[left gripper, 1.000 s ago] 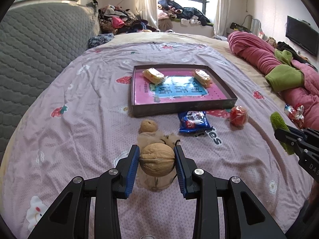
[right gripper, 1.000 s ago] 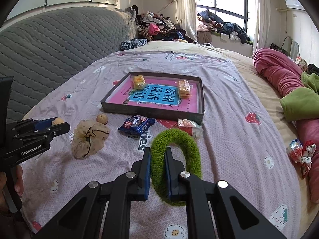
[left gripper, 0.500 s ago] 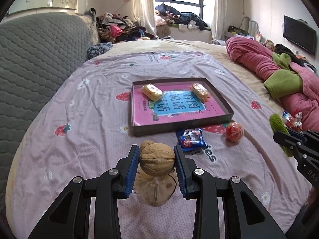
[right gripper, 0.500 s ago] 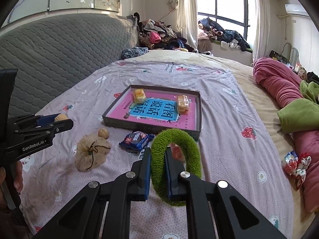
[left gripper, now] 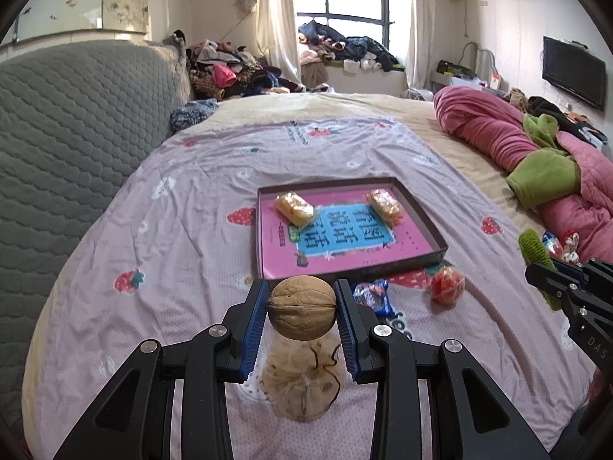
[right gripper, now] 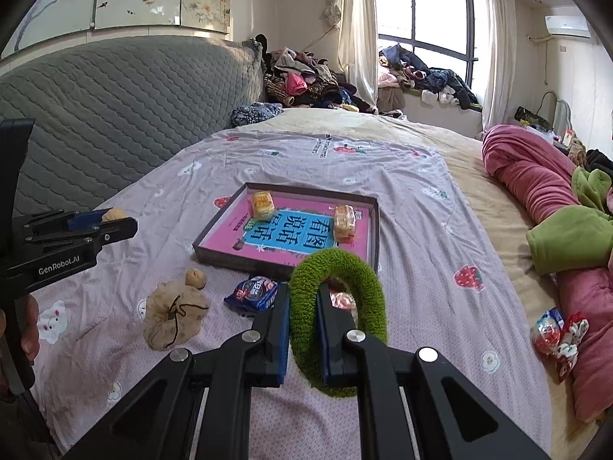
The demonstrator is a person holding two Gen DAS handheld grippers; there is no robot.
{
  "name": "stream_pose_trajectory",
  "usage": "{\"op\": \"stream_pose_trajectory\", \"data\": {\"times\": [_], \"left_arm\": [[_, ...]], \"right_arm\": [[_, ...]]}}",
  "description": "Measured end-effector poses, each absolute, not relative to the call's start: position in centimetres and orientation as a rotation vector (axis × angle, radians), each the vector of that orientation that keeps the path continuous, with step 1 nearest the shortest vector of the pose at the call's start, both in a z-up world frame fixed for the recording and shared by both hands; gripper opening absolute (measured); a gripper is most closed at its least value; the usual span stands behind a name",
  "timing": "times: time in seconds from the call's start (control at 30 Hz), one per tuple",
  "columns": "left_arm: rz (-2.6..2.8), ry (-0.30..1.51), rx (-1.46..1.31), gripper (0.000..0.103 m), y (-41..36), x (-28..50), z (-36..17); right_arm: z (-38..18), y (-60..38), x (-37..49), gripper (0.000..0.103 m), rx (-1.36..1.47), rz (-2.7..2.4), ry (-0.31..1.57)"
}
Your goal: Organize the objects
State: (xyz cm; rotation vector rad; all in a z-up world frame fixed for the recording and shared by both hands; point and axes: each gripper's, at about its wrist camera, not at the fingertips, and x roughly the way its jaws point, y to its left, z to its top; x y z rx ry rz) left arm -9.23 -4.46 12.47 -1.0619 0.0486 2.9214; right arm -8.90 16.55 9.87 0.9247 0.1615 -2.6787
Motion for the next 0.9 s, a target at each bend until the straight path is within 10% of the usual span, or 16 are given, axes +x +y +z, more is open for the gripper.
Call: {"op": "stream_pose_trajectory", "data": {"times": [0.9], "left_arm": [[2.924,0.154,-0.920,0.036,-0.1,-14.5,17.8]], "right_arm": [[14.5,15.9,-13.1,0.013,0.800,-2.707,0.195]]}}
